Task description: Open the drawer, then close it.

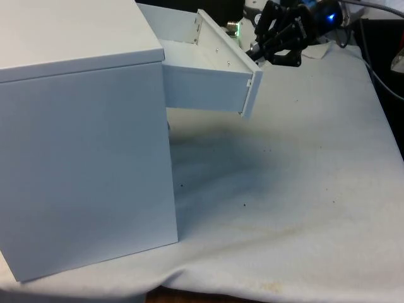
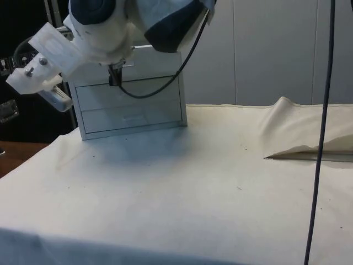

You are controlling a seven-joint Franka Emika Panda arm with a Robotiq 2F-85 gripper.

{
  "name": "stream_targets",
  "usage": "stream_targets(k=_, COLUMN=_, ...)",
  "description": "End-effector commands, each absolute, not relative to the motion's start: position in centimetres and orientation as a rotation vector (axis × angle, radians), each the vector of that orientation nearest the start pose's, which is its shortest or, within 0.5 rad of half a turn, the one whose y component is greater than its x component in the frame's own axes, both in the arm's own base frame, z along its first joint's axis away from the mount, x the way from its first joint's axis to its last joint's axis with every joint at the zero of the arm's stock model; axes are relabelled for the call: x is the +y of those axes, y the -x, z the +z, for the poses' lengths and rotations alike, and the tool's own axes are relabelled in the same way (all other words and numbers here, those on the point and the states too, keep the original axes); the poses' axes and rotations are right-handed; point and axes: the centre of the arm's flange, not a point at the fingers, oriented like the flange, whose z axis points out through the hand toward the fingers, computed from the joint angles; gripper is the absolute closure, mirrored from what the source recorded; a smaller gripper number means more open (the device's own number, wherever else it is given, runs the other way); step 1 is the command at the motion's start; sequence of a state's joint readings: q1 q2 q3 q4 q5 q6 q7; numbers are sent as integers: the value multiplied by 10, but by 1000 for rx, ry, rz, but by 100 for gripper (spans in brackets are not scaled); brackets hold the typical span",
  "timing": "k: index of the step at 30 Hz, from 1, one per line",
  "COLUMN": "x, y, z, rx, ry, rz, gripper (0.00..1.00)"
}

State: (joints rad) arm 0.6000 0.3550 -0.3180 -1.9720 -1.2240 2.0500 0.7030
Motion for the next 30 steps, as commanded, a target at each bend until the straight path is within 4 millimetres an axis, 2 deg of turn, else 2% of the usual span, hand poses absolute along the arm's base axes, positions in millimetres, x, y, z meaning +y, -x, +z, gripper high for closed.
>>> stream_targets(k=1, x=127, y=-594, z=313, rx=386, ry=-2002, rz=330, gripper=100)
stream_targets(k=20, x=112, y=-613, z=335, rx=404, ry=-1935, rz=271, gripper=100)
stream_targets(k=25, x=101, y=-621, z=339, rx=409, ry=-1898, rz=252, gripper=100)
stream_targets(k=28, x=102, y=-619, z=339, rx=408, ry=-1898, rz=254, gripper=100)
stream_targets(k=30, x=94, y=-624, z=343, rx=414, ry=-1875, rz=242, gripper=100)
